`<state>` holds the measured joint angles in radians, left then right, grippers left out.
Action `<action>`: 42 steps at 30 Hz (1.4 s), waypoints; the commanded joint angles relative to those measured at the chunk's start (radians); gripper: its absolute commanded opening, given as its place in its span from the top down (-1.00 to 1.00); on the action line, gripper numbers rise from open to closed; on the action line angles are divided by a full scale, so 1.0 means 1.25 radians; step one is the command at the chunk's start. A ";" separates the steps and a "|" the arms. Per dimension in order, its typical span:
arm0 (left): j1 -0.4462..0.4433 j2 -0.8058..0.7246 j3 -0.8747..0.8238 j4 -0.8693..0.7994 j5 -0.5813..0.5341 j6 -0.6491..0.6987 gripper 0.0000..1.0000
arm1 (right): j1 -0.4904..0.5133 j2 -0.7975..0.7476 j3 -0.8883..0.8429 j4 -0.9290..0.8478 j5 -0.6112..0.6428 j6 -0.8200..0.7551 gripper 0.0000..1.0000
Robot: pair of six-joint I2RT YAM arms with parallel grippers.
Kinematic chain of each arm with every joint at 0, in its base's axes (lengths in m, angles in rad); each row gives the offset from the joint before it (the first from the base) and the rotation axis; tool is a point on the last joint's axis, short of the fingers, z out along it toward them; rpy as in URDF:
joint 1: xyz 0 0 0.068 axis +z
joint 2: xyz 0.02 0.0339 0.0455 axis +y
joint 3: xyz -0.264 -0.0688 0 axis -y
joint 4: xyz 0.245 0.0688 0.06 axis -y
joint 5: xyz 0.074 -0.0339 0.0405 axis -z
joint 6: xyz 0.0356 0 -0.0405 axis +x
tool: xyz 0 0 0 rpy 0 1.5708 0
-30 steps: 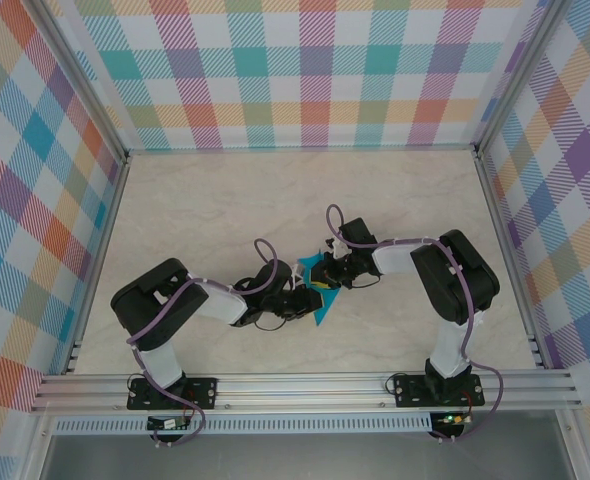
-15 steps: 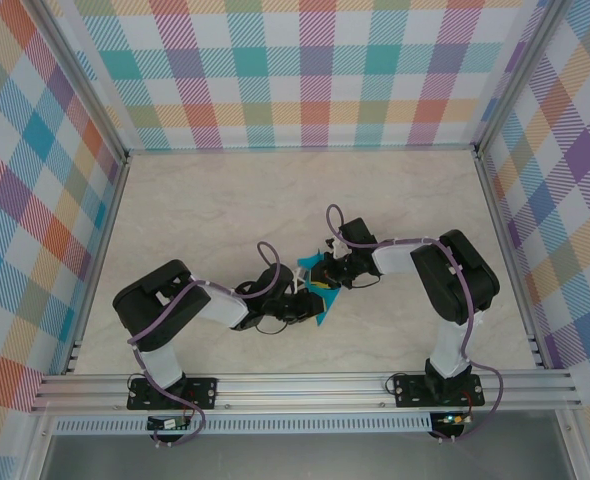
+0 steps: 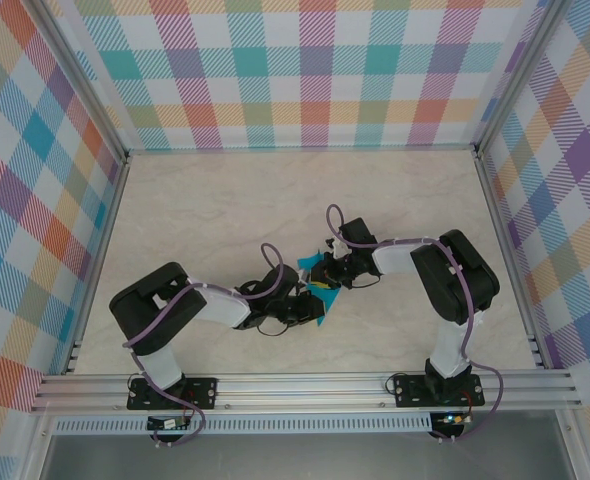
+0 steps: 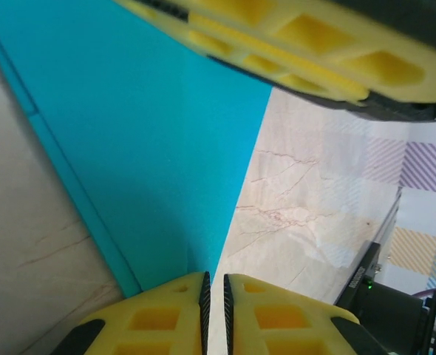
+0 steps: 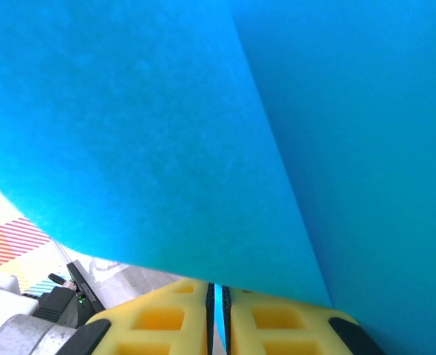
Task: Fold a paper plane with a square sheet of paper (pick it up from the middle)
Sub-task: Fourth fold the wing at the center of the table.
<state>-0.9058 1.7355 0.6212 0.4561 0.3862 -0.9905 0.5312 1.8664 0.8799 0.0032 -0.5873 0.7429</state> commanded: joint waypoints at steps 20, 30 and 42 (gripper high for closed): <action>-0.033 -0.193 0.036 -0.256 -0.098 0.058 0.61 | 0.002 0.080 -0.053 -0.110 0.122 -0.005 0.70; -0.033 -0.061 0.129 -0.235 -0.079 0.079 0.59 | 0.002 0.080 -0.051 -0.112 0.121 -0.005 0.70; -0.032 -0.025 0.083 -0.279 -0.058 0.084 0.62 | 0.002 0.089 -0.053 -0.111 0.123 -0.005 0.70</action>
<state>-0.9386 1.7084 0.7643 0.1352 0.2977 -0.8959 0.5312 1.8668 0.8791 0.0036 -0.5880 0.7433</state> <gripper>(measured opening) 0.192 0.146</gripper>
